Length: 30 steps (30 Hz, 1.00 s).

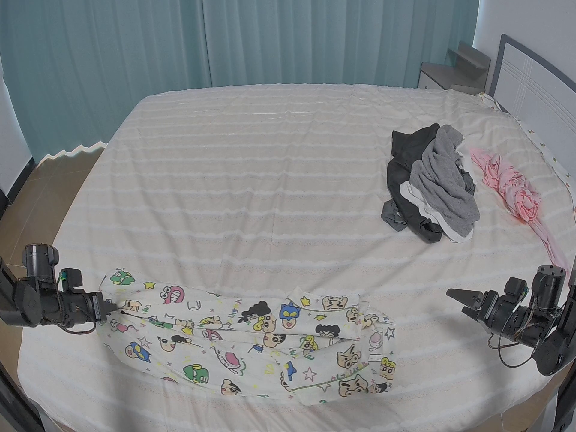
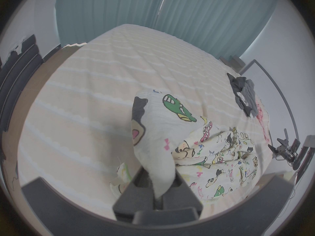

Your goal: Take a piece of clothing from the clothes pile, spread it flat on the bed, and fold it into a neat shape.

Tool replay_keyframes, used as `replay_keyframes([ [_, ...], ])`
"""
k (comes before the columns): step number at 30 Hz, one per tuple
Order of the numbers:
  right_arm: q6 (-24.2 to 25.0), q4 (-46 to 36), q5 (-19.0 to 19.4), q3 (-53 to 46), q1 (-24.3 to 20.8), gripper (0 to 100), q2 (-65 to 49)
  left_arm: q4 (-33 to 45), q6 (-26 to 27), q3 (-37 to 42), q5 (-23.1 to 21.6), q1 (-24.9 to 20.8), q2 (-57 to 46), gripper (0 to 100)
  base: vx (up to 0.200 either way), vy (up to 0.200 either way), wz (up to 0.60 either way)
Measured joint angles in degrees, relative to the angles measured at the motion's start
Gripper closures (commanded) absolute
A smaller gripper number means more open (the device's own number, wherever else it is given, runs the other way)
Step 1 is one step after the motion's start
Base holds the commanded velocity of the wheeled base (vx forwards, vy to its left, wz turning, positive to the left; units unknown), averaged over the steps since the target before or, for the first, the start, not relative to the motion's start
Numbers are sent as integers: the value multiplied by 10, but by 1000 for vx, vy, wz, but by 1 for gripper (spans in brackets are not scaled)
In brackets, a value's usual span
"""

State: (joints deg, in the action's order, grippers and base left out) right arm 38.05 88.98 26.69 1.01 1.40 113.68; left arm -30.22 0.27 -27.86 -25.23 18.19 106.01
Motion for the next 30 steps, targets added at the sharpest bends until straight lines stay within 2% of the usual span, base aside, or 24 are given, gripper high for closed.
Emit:
replay_keyframes([
  [12,0,0,0,0,1,0,0,180,73,-128,-25,143,-17,100,0,0,0],
  [13,0,0,0,0,1,0,0,225,80,-164,-31,174,-19,100,0,0,0],
  [17,0,0,0,0,1,0,0,254,82,-187,-33,189,-28,100,0,0,0],
  [21,0,0,0,0,1,0,0,277,74,-190,-26,169,-48,100,0,0,0],
  [24,0,0,0,0,1,0,0,302,51,-188,-10,124,-70,100,0,0,0],
  [30,0,0,0,0,1,0,0,330,-32,-183,61,-18,-118,100,0,0,0],
])
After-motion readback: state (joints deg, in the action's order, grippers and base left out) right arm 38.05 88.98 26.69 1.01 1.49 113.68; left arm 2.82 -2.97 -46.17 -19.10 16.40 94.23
